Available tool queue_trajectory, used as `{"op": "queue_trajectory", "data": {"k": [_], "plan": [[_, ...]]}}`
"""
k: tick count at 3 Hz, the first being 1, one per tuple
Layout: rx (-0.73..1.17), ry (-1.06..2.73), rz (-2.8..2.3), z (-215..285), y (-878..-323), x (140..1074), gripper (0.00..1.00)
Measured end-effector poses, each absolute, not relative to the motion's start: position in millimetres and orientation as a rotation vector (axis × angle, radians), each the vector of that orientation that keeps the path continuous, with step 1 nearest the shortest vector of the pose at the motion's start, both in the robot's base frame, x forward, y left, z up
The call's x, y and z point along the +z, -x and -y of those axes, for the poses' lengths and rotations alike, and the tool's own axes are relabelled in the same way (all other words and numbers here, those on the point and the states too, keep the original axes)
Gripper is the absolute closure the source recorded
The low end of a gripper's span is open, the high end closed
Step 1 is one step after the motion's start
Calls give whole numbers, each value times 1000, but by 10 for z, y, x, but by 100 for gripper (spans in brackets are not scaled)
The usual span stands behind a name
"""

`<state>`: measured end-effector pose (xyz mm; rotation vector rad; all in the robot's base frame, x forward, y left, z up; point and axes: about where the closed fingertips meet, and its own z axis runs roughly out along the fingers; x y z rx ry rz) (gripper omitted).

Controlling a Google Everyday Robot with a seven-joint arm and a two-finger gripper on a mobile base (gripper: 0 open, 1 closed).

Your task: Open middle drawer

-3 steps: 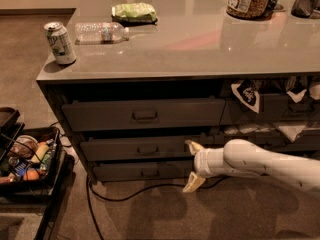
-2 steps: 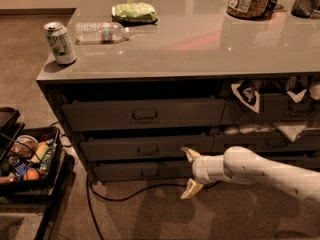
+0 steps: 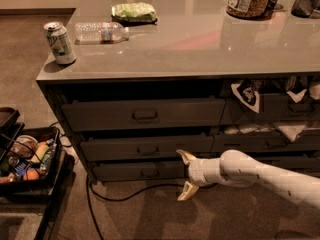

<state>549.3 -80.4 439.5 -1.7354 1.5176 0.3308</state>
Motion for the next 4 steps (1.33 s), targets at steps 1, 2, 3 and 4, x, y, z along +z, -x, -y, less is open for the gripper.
{"op": "queue_trajectory", "data": {"k": [1, 2, 3, 4], "plan": [[318, 1736, -1507, 796, -5542, 4430, 0], [296, 1758, -1471, 822, -5915, 4609, 0], [307, 1773, -1467, 791, -5967, 4575, 0], [296, 1806, -1470, 757, -6102, 4548, 0]]}}
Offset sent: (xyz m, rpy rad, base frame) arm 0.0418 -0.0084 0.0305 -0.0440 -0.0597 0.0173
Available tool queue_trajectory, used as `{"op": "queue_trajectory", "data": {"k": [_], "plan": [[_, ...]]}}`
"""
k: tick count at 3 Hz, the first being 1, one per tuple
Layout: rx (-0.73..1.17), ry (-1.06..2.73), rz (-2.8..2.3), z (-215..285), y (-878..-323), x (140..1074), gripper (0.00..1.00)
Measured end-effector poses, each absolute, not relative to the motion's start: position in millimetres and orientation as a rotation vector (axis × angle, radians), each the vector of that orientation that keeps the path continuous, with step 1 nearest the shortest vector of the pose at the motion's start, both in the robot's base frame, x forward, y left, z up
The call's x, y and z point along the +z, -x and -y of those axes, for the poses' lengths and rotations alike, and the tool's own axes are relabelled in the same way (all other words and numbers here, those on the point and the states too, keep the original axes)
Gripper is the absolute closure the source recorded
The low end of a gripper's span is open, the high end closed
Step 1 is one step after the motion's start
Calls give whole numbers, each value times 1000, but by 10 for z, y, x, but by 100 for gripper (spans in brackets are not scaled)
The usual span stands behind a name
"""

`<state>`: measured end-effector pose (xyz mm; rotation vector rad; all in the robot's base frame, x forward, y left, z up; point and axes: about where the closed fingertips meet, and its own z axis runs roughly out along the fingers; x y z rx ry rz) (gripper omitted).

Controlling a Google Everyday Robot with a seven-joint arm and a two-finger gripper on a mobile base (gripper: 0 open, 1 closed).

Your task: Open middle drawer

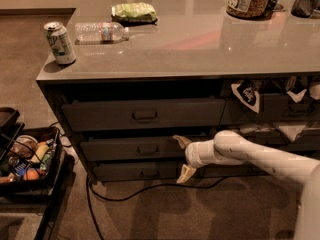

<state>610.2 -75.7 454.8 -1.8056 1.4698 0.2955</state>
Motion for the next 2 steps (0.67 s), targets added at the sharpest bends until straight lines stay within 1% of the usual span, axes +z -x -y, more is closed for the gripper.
{"op": "queue_trajectory", "data": {"k": [2], "plan": [[233, 1789, -1524, 628, -6294, 4433, 0]]}}
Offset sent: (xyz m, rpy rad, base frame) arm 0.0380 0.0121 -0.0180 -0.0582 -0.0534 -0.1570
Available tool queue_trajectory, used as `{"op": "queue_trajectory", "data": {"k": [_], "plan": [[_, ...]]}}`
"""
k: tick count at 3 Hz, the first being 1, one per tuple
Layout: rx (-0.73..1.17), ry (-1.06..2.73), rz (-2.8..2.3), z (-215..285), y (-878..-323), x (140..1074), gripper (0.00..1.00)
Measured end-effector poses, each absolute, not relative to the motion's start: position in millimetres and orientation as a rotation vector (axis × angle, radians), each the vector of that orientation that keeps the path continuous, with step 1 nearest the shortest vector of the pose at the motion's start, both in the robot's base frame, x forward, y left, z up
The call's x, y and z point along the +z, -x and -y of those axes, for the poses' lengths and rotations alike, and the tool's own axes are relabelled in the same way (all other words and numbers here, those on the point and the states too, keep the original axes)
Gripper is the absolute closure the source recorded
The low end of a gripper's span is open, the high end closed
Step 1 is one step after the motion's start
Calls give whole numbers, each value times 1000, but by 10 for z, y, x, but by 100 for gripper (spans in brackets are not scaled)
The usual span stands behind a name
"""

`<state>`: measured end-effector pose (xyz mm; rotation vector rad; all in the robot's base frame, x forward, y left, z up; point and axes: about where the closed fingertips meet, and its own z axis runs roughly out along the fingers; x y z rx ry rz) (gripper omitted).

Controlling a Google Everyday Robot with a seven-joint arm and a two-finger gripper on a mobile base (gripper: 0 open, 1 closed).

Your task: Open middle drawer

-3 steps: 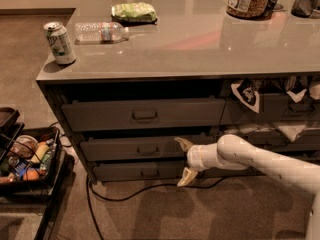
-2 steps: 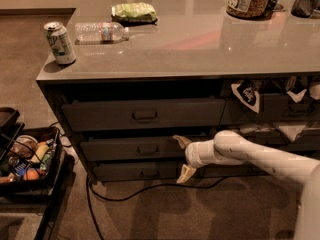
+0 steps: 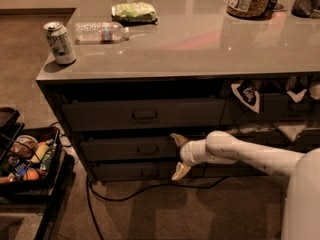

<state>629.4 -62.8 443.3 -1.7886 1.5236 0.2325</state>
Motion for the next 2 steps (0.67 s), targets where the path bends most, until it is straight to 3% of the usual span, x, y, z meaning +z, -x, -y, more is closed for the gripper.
{"op": "queue_trajectory", "data": {"k": [2], "plan": [[169, 1723, -1549, 592, -6407, 4339, 0]]}}
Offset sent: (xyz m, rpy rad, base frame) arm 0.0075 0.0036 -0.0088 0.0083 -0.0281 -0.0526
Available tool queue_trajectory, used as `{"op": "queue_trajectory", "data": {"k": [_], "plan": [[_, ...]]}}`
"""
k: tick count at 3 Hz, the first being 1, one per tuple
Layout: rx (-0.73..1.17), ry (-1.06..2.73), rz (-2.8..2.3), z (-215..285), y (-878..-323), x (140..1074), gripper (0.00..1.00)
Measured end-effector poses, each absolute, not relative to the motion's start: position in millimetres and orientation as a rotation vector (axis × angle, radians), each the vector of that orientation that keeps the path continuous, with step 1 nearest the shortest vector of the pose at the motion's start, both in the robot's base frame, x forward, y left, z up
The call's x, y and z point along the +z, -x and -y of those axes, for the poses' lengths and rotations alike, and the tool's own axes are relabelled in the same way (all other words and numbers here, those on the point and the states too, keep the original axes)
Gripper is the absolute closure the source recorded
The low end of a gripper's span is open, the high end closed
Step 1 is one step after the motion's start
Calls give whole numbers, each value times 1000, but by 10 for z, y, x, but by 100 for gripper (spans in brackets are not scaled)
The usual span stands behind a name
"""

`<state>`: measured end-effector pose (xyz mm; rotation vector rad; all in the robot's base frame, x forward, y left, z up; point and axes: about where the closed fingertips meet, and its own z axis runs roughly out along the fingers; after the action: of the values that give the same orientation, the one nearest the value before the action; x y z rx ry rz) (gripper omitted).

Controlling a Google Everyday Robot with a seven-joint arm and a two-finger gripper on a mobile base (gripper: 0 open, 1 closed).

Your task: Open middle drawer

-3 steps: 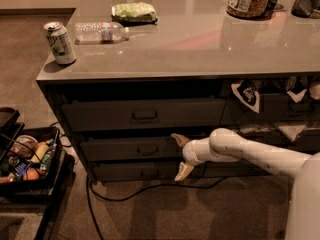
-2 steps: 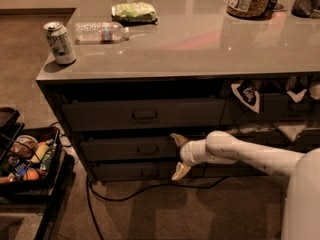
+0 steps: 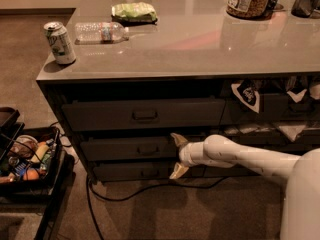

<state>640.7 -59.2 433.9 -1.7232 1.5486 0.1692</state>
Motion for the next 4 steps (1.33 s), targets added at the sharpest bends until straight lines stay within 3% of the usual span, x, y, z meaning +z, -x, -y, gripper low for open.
{"op": "queue_trajectory", "data": {"k": [4], "plan": [[100, 1666, -1532, 651, -6632, 4178, 0]]}}
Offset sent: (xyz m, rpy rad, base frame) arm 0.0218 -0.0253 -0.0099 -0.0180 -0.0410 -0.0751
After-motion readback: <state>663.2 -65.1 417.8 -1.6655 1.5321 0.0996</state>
